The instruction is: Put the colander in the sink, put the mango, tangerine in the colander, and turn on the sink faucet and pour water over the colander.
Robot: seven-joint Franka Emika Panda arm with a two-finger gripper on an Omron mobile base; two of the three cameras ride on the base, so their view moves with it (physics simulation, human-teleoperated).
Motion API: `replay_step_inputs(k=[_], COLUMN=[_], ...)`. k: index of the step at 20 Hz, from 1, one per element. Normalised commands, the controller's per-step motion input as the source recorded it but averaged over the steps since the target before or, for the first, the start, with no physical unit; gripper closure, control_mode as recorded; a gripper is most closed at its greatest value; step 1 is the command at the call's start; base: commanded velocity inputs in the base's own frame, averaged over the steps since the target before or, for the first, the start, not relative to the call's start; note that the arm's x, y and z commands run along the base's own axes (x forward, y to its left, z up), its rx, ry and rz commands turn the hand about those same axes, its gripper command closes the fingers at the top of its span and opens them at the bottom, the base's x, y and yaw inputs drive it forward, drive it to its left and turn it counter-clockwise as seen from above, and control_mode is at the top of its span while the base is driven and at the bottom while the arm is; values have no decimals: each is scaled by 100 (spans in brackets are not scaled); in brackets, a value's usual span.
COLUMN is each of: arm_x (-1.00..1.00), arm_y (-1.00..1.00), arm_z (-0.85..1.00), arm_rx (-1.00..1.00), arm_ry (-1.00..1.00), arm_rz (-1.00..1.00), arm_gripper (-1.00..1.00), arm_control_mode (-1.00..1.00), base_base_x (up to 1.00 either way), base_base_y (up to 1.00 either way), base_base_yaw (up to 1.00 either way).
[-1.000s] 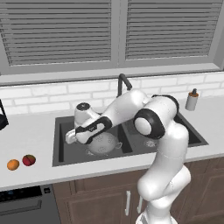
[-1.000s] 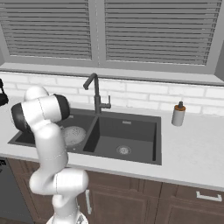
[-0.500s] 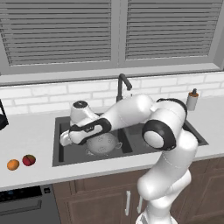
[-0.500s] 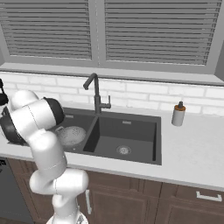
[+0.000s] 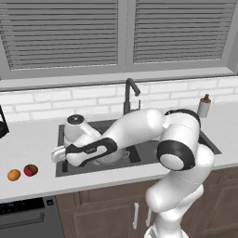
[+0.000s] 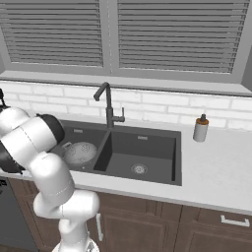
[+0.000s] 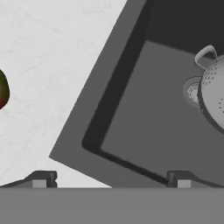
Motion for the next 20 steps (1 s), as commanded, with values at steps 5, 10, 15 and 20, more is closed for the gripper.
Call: replay_step_inputs(k=[5, 10, 15, 20], arm_x=[-23, -12, -3, -3], arm_y=[41, 41, 42, 37], arm_z=[21, 7, 3, 2], arm_rx=[13, 10, 1, 0], arm_ry=[0, 1, 0, 0], arm_rz=[-19, -19, -18, -13], arm_gripper=[-100, -100, -100, -100], arm_control_mode=[-100, -100, -100, -100], base_base_x=[0, 0, 0, 0], base_base_y=[0, 0, 0, 0], base_base_yaw=[0, 0, 0, 0])
